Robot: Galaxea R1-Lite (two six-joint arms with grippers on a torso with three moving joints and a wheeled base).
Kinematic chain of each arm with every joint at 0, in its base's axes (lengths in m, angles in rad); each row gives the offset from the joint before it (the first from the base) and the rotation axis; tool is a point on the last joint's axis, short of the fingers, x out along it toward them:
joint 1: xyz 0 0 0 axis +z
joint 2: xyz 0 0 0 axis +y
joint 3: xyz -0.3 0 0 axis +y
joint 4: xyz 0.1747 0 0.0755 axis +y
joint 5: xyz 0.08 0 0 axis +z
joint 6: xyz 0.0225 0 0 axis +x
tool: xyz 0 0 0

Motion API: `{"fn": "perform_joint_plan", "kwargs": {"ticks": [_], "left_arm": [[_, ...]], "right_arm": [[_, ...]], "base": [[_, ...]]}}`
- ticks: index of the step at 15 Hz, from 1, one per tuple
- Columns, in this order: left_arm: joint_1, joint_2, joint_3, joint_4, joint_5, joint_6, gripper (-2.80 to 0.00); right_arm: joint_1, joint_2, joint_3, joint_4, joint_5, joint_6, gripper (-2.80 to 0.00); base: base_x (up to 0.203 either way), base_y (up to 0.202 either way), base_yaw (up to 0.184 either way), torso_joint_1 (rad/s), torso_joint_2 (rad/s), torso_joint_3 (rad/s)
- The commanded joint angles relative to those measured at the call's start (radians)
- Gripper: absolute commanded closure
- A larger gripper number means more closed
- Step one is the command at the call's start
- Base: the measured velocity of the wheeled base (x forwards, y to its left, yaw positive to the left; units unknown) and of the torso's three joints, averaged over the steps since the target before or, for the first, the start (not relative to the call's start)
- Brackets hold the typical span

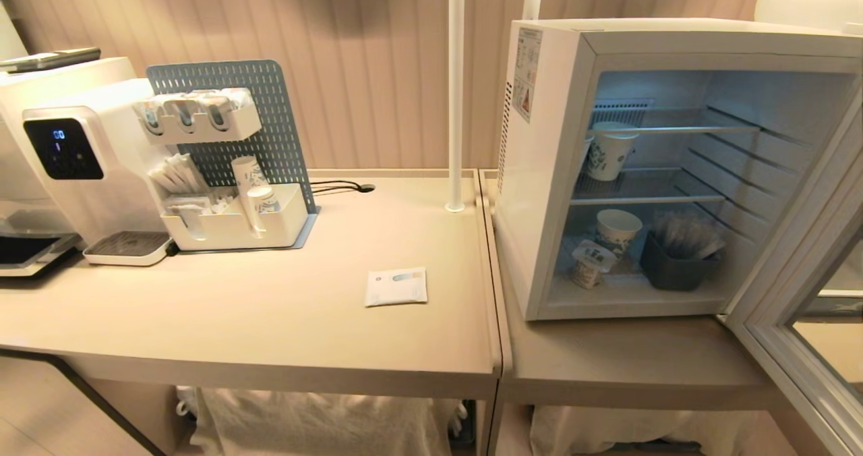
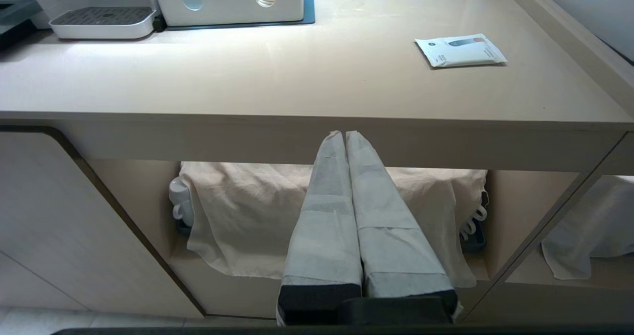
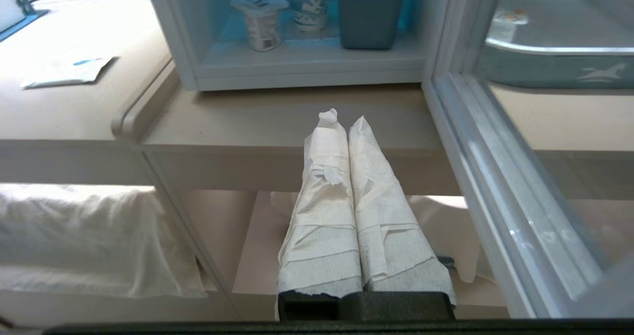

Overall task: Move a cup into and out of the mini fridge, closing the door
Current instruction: Take the yoghurt out of the freezer

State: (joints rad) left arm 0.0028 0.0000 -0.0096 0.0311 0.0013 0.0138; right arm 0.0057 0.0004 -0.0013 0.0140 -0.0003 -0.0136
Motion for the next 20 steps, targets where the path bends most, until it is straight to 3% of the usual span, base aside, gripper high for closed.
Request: {"fn": "perform_joint_plan", "kwargs": {"ticks": [1, 4, 7, 10, 14, 16, 20], "left_arm": [[0.0, 0.002, 0.0, 0.001, 0.0, 0.0, 0.0], [0.0, 0.002, 0.0, 0.001, 0.0, 0.0, 0.0], [0.0, 0.002, 0.0, 0.001, 0.0, -0.003, 0.0], [0.0, 0.002, 0.0, 0.0, 0.002, -0.01, 0.0], [0.0, 0.002, 0.0, 0.0, 0.003, -0.021, 0.0], [0.0, 0.002, 0.0, 0.0, 0.003, -0.023, 0.0], [0.0, 0.002, 0.0, 0.0, 0.003, -0.025, 0.0]], "right_arm": [[0.0, 0.0, -0.011, -0.003, -0.002, -0.001, 0.0], [0.001, 0.085, -0.267, 0.036, -0.009, 0.011, 0.0], [0.002, 0.348, -0.469, 0.106, -0.001, 0.019, 0.0], [0.004, 0.608, -0.539, 0.146, 0.085, 0.017, 0.0], [0.018, 0.925, -0.531, 0.137, 0.226, 0.01, 0.0], [0.036, 1.062, -0.475, 0.011, 0.258, 0.008, 0.0], [0.067, 1.396, -0.359, -0.367, 0.251, 0.015, 0.0]], "base": [[0.0, 0.0, 0.0, 0.0, 0.0, 0.0], [0.0, 0.0, 0.0, 0.0, 0.0, 0.0], [0.0, 0.0, 0.0, 0.0, 0.0, 0.0], [0.0, 0.0, 0.0, 0.0, 0.0, 0.0], [0.0, 0.0, 0.0, 0.0, 0.0, 0.0], [0.0, 0.0, 0.0, 0.0, 0.0, 0.0], [0.0, 0.0, 0.0, 0.0, 0.0, 0.0]]}}
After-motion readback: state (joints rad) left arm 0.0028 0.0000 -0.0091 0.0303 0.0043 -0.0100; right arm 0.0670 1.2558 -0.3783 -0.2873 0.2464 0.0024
